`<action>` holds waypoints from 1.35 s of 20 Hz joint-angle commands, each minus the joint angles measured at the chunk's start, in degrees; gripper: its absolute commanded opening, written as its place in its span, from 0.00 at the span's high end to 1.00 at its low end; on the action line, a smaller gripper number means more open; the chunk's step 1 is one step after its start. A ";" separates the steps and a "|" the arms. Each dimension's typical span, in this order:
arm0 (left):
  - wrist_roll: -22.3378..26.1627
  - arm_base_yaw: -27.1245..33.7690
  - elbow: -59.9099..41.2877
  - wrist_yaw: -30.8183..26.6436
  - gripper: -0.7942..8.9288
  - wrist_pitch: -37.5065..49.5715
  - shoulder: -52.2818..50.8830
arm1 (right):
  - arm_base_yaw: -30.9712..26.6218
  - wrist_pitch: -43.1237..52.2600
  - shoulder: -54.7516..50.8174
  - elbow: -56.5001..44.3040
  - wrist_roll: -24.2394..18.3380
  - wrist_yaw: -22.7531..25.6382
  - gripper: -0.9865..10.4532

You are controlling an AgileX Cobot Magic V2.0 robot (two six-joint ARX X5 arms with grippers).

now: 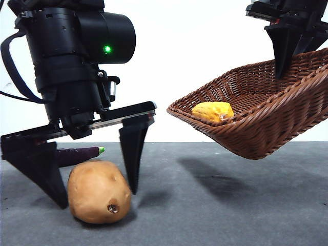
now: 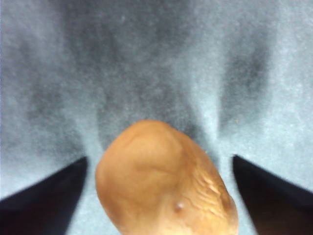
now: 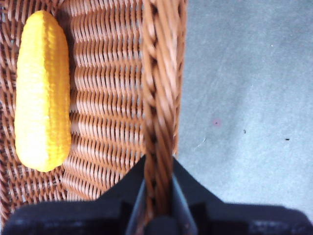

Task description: Help me put the vegetables on the table into the basket

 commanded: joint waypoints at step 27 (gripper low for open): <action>17.18 -11.19 -0.52 0.50 0.87 23.32 -17.57 | 9.05 0.20 0.28 -0.15 6.21 -7.87 0.93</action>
